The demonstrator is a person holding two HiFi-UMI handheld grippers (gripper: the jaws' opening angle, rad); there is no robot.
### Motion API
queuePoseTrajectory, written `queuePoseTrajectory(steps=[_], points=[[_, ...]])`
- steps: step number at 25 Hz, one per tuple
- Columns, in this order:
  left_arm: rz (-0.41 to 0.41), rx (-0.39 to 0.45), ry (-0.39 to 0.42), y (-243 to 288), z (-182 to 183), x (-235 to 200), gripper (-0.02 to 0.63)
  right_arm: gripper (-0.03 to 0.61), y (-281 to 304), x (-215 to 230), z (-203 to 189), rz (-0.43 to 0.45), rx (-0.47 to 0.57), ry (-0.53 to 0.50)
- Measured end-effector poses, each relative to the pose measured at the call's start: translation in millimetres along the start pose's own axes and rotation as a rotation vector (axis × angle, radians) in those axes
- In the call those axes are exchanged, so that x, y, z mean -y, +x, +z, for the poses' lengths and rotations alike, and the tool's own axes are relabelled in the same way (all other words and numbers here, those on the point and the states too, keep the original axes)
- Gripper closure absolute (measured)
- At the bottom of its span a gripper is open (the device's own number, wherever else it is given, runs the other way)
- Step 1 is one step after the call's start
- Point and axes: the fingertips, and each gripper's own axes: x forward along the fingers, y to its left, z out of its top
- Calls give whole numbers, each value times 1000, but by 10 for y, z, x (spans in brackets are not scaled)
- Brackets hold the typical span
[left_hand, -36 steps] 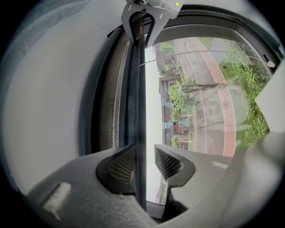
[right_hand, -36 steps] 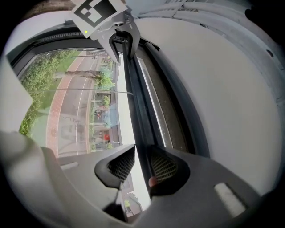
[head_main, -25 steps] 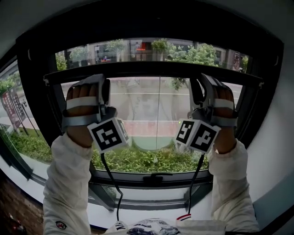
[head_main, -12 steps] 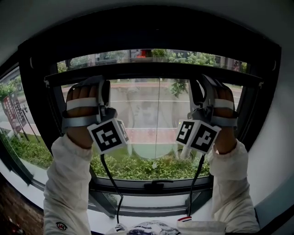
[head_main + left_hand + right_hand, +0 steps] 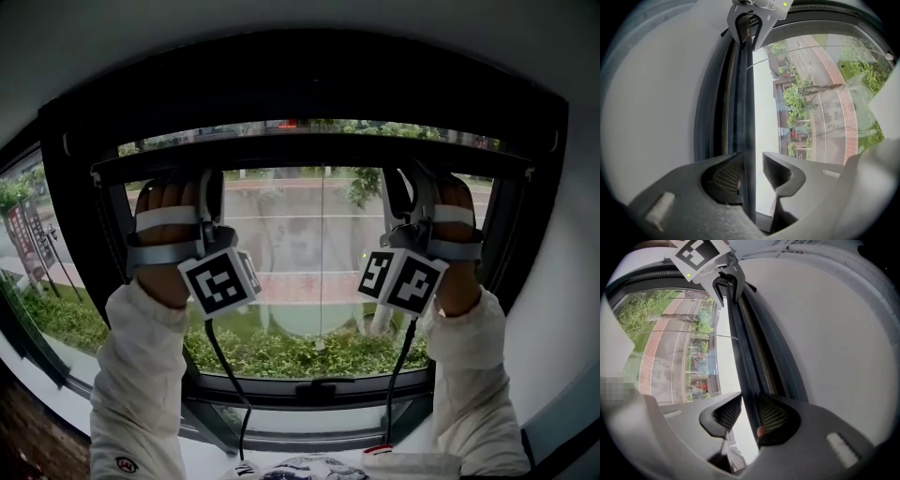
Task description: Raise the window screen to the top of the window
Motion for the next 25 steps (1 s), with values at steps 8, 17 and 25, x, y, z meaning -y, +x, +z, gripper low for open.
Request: queuePoseTrajectory(steps=[8,17,25], points=[[12,0,-2,1,13,-40,474,457,2,44,-1,-16,5,2],[22,-3,-9,16,21,-73,474,456,21,71,-2,-34,2,12],[20,-5,-18,48,11,-99,474,456,53,89,11,-25,-2,11]])
